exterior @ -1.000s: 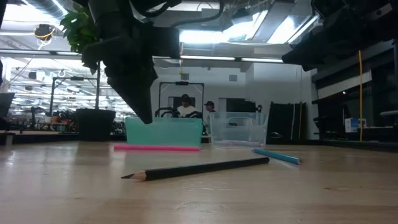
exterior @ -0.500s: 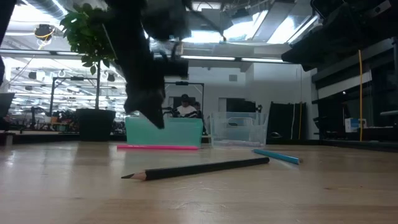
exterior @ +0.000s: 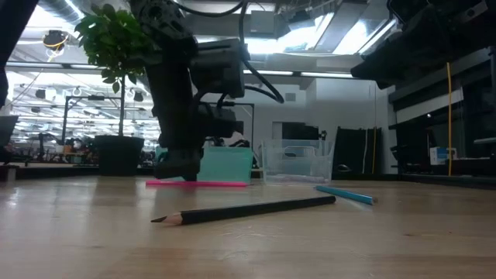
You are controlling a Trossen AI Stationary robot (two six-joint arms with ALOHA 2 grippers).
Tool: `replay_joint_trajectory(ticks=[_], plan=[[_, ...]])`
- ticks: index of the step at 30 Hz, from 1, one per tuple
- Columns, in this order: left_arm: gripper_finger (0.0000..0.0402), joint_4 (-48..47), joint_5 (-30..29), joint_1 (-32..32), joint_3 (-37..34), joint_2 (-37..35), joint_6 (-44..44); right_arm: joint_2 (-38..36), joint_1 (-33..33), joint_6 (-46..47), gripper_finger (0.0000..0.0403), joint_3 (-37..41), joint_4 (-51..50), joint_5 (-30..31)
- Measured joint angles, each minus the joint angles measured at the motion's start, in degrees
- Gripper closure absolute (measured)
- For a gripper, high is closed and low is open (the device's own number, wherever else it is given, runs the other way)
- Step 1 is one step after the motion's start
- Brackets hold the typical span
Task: Sort pens & pencils
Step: Put the pink pencil into the blue bin
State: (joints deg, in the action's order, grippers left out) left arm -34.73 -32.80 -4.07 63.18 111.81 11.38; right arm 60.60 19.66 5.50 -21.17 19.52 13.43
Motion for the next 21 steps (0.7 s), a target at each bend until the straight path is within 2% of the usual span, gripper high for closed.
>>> replay_joint_trajectory(ticks=[4,9,12,21], plan=[[0.0401,0.12,0.45,-1.48,-0.13,-0.67,0.07,0.0,0.0,0.0,0.0236,0.0,-0.08,0.0],[0.0401,1.43,6.82,-3.34,-0.13,-2.44,1.78,0.0,0.0,0.03,0.0236,0.0,-0.1,0.02],[0.0401,1.82,8.36,-4.4,-0.13,-2.93,2.06,0.0,0.0,0.2,0.0236,0.0,-0.1,0.02],[0.0401,0.78,7.1,-6.9,-0.25,-3.8,5.86,0.0,0.0,0.93,0.0236,0.0,-0.12,0.02]])
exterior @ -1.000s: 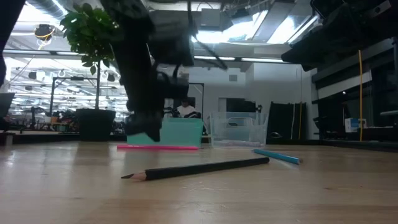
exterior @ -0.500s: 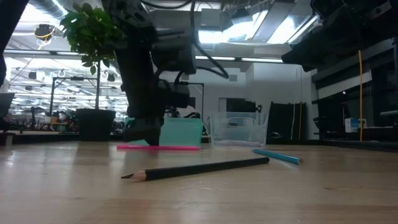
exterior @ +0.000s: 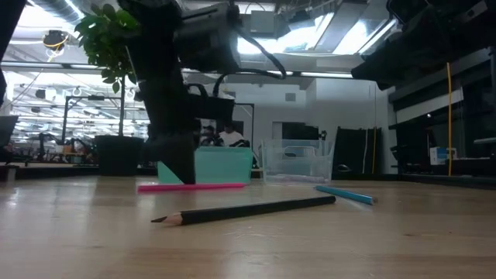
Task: Sort pens & pencils
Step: Put the pink pencil into the blue bin
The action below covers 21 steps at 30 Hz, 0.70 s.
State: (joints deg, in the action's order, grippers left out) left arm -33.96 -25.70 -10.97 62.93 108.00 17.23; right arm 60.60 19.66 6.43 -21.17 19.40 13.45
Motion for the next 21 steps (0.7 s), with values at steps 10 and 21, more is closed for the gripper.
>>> replay_joint_trajectory(ticks=[10,21], plan=[[0.0401,0.19,-9.79,-3.99,-0.32,-13.99,-1.21,0.05,0.0,1.28,0.0236,0.0,-1.1,0.02],[0.0401,32.22,-26.15,-17.58,-23.17,-29.76,0.74,4.89,-1.39,-2.66,0.0236,-0.04,4.14,-1.78]])
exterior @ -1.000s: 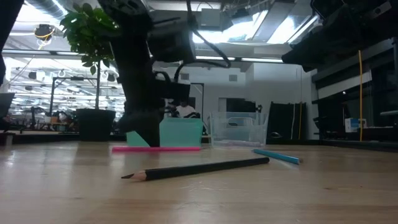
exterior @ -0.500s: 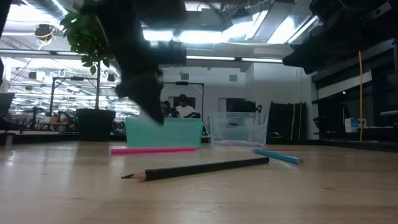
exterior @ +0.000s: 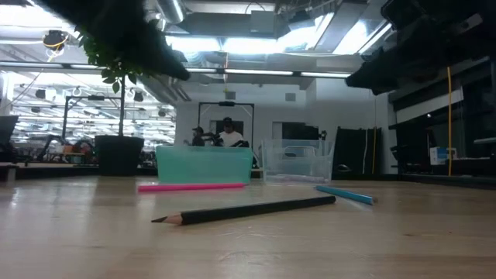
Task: Sort pens & pencils
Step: Put the pink pencil into the blue bin
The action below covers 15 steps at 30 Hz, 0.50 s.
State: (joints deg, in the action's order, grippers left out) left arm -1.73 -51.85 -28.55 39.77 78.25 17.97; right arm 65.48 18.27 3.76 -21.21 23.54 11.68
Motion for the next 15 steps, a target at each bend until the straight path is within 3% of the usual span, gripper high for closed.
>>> replay_joint_trajectory(ticks=[3,6,12,15], plan=[[0.0401,15.58,-2.57,-2.68,-8.14,-1.45,-3.81,1.86,-2.27,-1.94,0.0236,-0.02,4.37,-3.97],[0.0401,30.9,-0.16,-3.81,-14.42,-1.67,-9.76,3.3,-4.83,-2.57,0.0236,-0.02,7.19,-8.09],[0.0401,48.92,2.59,-3.51,-23.71,-1.67,-15.33,5.63,-9.76,-2.87,0.0236,-0.04,7.65,-8.86],[0.0401,57.26,7.62,-1.83,-27.76,-1.67,-15.49,7.54,-12.47,-2.99,0.0236,-0.04,8.48,-9.07]])
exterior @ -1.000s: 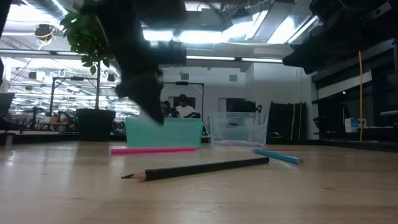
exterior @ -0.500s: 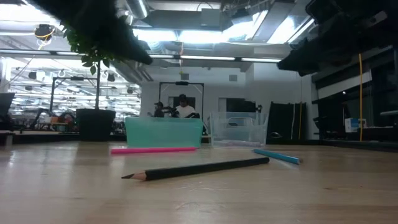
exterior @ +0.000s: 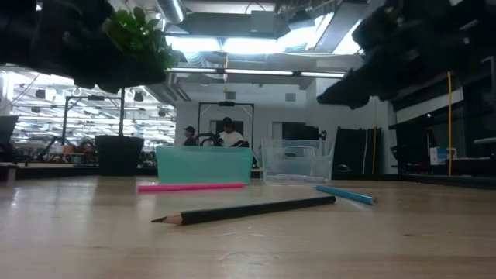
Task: Sort pens & pencils
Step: Put the pink pencil into the blue bin
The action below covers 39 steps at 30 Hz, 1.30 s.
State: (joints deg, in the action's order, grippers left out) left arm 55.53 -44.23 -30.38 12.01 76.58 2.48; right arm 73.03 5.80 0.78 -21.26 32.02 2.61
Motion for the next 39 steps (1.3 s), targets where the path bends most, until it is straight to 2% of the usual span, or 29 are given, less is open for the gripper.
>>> replay_joint_trajectory(ticks=[3,6,8,11,17,23,26,29,34,36,39], plan=[[0.0401,7.42,5.27,2.55,-2.69,0.0,-1.17,2.11,-2.95,0.25,0.0236,-1.46,-0.35,-2.79],[0.0398,10.8,11.23,5.19,-3.29,0.0,-3.19,4.1,-5.12,0.13,0.0236,-5.28,-3.02,-7.71],[0.0387,11.05,14.5,6.61,-3.25,-0.02,-3.23,5.59,-5.67,-1.25,0.0236,-9.44,-8.79,-8.8],[0.0363,10.71,16.41,8.12,-3.17,-0.02,-1.26,9.27,-5.7,-4.36,0.0236,-17.9,-20.61,-8.77],[0.0314,10.61,16.78,8.51,-3.17,-0.02,-0.08,18.84,-5.7,-12.73,0.0236,-33.36,-36.49,-8.78],[0.0302,10.6,16.77,8.46,-3.17,-0.02,-3.4,27.88,-6.76,-19.83,0.0236,-45.8,-47.97,-8.85],[0.0302,10.58,16.06,8.51,-3.45,0.0,-5.91,32.12,-7.75,-23.53,0.0236,-49.67,-48.62,-11.44],[0.0302,10.79,12.35,8.51,-4.46,0.0,-5.6,36.38,-8.96,-26.33,0.0236,-52.76,-49.7,-15.5],[0.0302,15.55,9.04,8.51,-8.97,0.02,-2.6,42.52,-10.22,-30.0,0.0236,-57.02,-53.99,-15.75],[0.0301,21.13,8.99,8.51,-11.37,0.02,-2.86,44.06,-10.44,-30.99,0.0236,-58.4,-54.8,-15.76],[0.0301,21.68,8.39,8.51,-11.62,-0.31,-5.25,45.63,-10.64,-32.52,0.0236,-60.12,-54.83,-15.78]])
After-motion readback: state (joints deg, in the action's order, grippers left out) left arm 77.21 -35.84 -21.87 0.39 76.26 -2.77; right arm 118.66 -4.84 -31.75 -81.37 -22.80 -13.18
